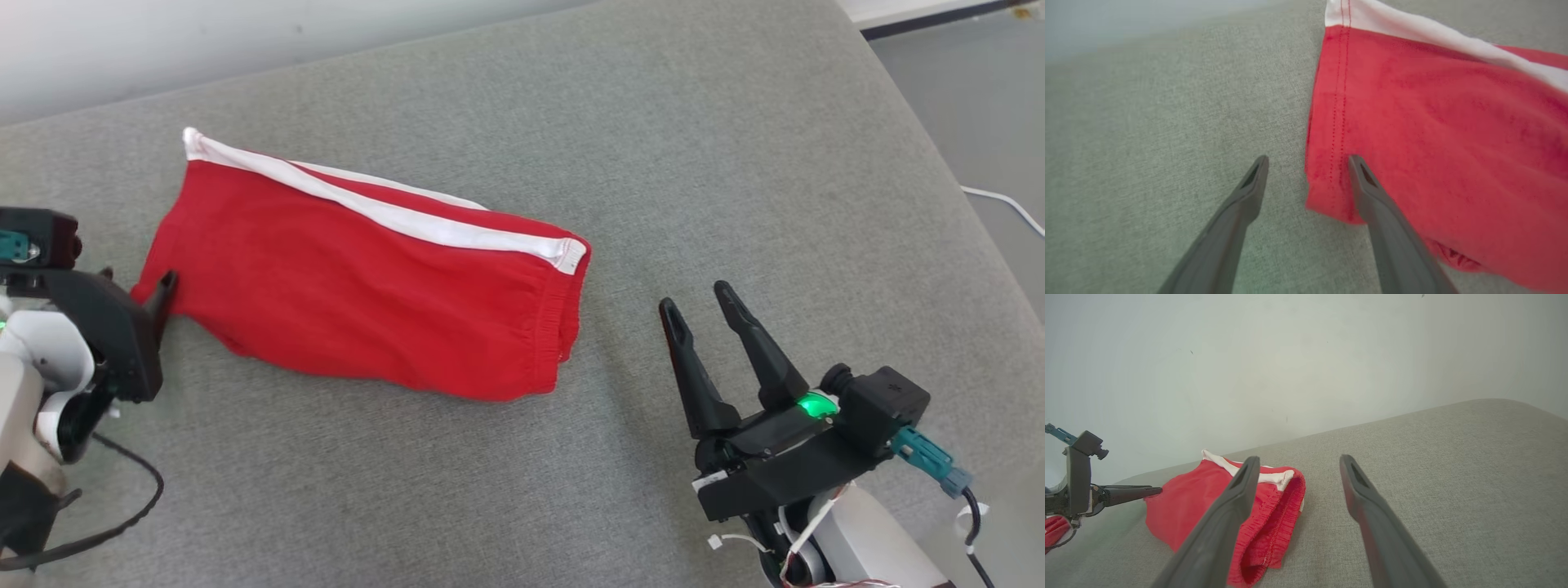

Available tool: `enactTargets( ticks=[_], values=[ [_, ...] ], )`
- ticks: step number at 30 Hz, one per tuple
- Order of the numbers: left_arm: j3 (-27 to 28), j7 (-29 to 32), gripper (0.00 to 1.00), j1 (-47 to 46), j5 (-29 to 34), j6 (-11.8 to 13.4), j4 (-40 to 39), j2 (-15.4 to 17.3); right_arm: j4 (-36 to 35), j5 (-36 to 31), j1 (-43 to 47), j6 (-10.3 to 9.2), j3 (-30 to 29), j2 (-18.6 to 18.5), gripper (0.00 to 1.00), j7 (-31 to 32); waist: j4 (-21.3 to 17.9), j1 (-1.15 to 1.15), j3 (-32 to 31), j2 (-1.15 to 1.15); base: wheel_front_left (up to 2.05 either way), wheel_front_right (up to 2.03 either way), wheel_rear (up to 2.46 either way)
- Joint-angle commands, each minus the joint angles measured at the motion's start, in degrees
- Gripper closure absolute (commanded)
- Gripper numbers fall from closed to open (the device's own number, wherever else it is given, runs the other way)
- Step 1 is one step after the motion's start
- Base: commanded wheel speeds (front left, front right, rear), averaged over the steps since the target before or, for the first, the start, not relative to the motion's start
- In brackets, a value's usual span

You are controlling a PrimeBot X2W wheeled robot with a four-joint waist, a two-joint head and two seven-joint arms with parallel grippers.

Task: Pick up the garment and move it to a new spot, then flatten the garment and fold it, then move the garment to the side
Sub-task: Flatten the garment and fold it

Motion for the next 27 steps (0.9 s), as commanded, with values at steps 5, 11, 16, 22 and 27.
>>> enactTargets(
  ticks=[5,11,16,22,27],
  values=[
    [0.44,1.86,0.00,1.07,-1.41,0.47,0.30,-0.10,0.29,-0.28,-0.34,-0.16,-0.04,0.54,0.00,-0.29,-0.73,0.00,0.50,0.00,0.00,0.00,0.00],
    [0.97,2.08,0.00,2.09,-2.96,0.82,0.75,-1.16,0.59,-0.50,-0.83,-0.16,0.52,0.74,0.00,-0.29,-0.86,0.00,0.72,0.00,0.00,0.00,0.00],
    [0.90,1.86,1.00,1.75,-4.05,0.42,-0.32,-1.79,0.56,-0.57,-1.34,-0.16,0.71,0.23,0.00,-0.29,-0.38,0.00,0.78,0.00,0.00,0.00,0.00],
    [0.73,-1.13,1.00,2.18,-3.14,0.44,-1.23,-2.04,1.02,-0.64,-0.84,-0.16,0.68,-0.42,0.00,-0.29,1.26,0.00,-1.21,0.00,0.00,0.00,0.00],
    [1.82,-5.43,1.00,5.50,-4.18,1.25,-2.27,-2.52,1.76,-0.39,0.55,-0.16,0.62,-0.55,0.00,-0.29,3.19,0.00,-4.60,0.00,0.00,0.00,0.00]
  ],
)
